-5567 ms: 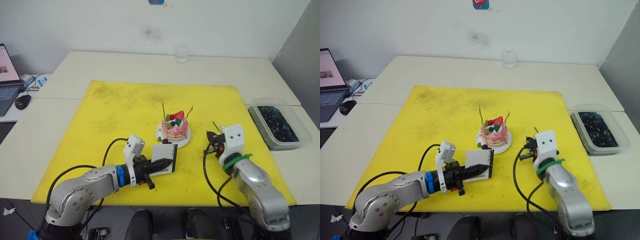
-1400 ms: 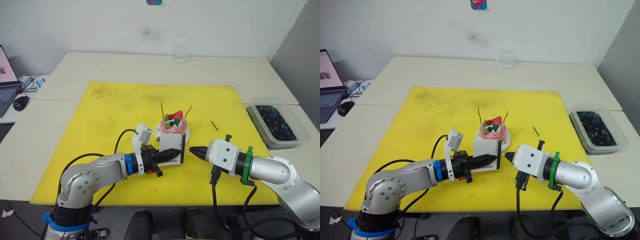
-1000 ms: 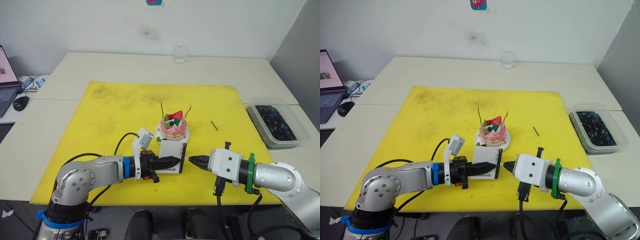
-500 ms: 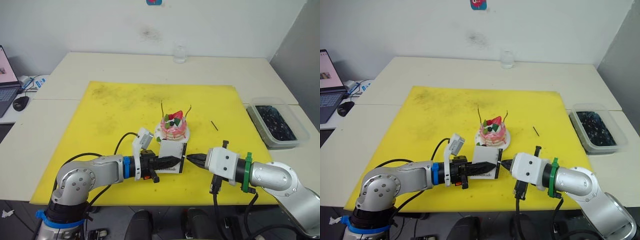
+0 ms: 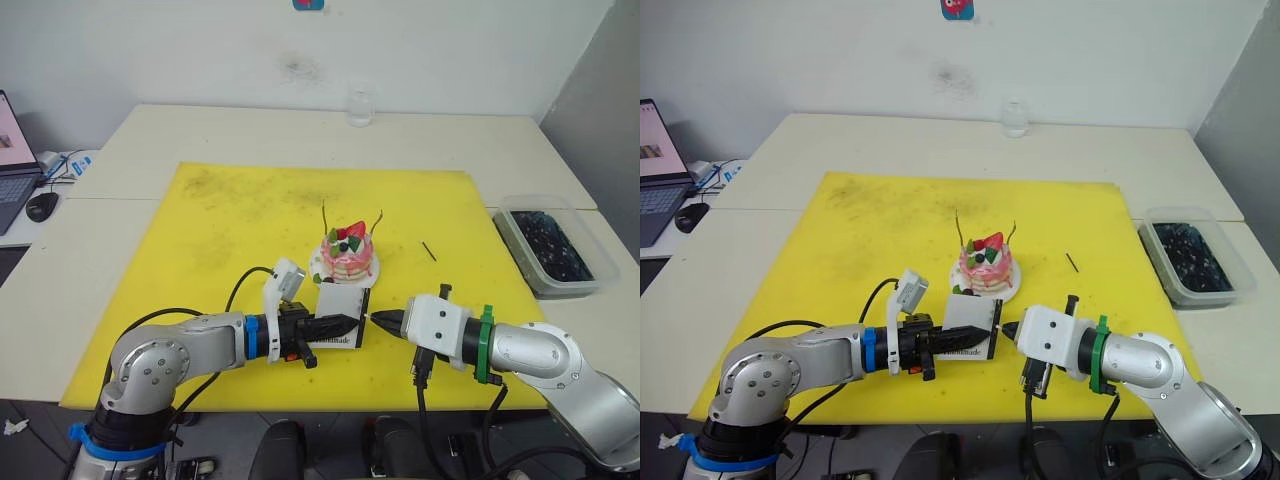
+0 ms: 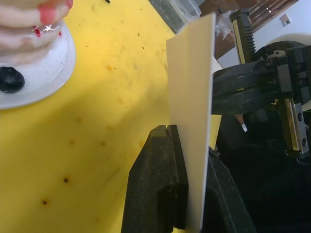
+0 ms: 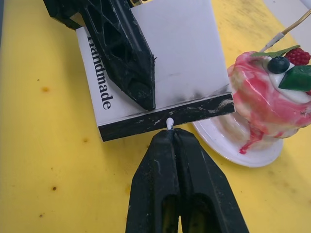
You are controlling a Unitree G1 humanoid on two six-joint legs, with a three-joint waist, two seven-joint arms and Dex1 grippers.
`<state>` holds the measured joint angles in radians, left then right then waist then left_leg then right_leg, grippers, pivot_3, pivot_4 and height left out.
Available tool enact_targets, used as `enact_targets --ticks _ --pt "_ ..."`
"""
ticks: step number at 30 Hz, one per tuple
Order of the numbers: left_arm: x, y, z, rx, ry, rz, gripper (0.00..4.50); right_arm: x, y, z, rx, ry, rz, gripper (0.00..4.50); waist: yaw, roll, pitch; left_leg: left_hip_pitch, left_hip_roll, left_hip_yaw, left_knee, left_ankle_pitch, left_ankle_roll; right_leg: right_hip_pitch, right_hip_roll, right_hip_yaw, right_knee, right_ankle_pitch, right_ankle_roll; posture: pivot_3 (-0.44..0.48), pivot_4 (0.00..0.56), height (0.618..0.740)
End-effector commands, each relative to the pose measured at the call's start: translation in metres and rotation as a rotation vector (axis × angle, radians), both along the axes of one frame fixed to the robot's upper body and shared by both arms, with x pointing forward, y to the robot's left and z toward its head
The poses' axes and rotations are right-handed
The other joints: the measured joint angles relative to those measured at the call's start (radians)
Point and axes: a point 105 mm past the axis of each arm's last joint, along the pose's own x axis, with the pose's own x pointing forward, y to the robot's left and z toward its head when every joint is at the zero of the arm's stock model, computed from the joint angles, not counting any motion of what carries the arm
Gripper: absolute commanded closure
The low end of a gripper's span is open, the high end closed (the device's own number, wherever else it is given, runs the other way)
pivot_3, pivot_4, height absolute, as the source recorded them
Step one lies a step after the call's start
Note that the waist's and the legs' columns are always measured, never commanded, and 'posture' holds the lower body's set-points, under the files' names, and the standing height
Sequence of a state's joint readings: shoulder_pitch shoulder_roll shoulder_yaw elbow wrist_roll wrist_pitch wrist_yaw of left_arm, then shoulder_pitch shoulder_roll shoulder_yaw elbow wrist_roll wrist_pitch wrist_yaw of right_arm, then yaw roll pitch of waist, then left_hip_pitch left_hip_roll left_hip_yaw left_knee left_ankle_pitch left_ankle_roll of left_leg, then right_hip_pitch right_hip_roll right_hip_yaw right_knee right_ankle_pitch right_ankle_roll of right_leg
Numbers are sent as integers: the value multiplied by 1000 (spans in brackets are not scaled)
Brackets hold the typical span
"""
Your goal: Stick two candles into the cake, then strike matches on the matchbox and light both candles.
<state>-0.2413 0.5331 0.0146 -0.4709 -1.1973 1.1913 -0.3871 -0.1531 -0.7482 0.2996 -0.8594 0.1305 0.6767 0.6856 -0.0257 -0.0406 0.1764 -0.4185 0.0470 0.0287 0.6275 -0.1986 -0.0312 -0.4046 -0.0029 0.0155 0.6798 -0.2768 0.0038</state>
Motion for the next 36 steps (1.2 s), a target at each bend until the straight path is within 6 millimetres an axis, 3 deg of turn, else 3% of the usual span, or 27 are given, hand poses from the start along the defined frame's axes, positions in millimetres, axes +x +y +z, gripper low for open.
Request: enact_targets --ticks 1,10,15,17,19,22,25,28,36 --pt "-11 -8 6 -7 -55 -75 4500 -1 5 6 6 -33 14 4469 0 0 0 0 0 0 0 0 0 0 0 0 0 0 0 0 150 740" --pt "-16 -14 3 -9 -64 -135 4500 3 9 3 -2 -30 21 4469 0 0 0 0 0 0 0 0 0 0 0 0 0 0 0 0 150 740" --pt "-25 -16 3 -23 -35 -185 4500 13 11 13 60 -90 -28 4469 0 0 0 0 0 0 0 0 0 0 0 0 0 0 0 0 150 740" --pt "-29 -13 3 -19 -24 -191 4500 27 -3 29 102 -163 -142 4469 0 0 0 0 0 0 0 0 0 0 0 0 0 0 0 0 150 740" --pt "-35 3 6 1 -3 -187 4500 42 -39 47 99 -247 -307 4469 -1 0 0 0 0 0 0 0 0 0 0 1 0 0 0 0 150 740" --pt "-38 25 6 49 23 -158 4500 44 -69 54 76 -275 -411 4469 0 0 0 -1 0 1 0 0 0 -1 -1 1 0 0 0 0 150 740" --pt "-36 33 6 68 23 -129 4500 37 -65 55 101 -253 -404 4469 1 0 0 1 0 -1 -1 0 0 0 -1 -1 0 -1 -1 0 150 740" --pt "-31 34 7 63 15 -107 4500 30 -49 55 136 -226 -356 4469 0 1 0 1 1 0 -1 0 0 0 -1 -1 1 -1 -2 0 150 740" --pt "-28 32 4 53 12 -83 4500 29 -35 62 152 -222 -293 4469 0 1 0 0 0 1 0 0 0 0 -1 0 0 -1 -1 0 150 740"
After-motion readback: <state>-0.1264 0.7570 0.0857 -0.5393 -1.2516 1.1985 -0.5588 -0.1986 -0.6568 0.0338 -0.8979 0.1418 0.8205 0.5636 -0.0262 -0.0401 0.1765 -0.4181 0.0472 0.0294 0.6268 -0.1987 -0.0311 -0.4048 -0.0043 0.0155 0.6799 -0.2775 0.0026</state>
